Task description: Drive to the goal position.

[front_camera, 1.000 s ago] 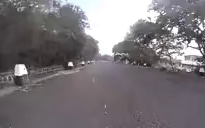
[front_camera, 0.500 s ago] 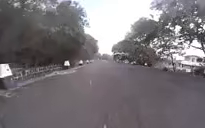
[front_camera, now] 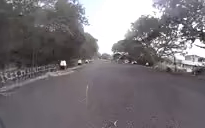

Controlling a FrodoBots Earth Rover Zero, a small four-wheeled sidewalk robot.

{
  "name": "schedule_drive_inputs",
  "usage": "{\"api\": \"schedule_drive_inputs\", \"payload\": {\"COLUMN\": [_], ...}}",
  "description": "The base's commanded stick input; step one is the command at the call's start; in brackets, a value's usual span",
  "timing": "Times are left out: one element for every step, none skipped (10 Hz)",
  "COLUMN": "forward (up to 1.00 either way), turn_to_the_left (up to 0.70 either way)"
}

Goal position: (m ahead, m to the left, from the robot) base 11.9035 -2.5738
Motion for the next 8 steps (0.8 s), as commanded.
{"api": "schedule_drive_inputs", "payload": {"forward": [0.85,0.85,0.85,0.85,0.85,0.85,0.85,0.85], "turn_to_the_left": [0.01,0.01,0.01,0.01,0.01,0.01,0.01,0.01]}}
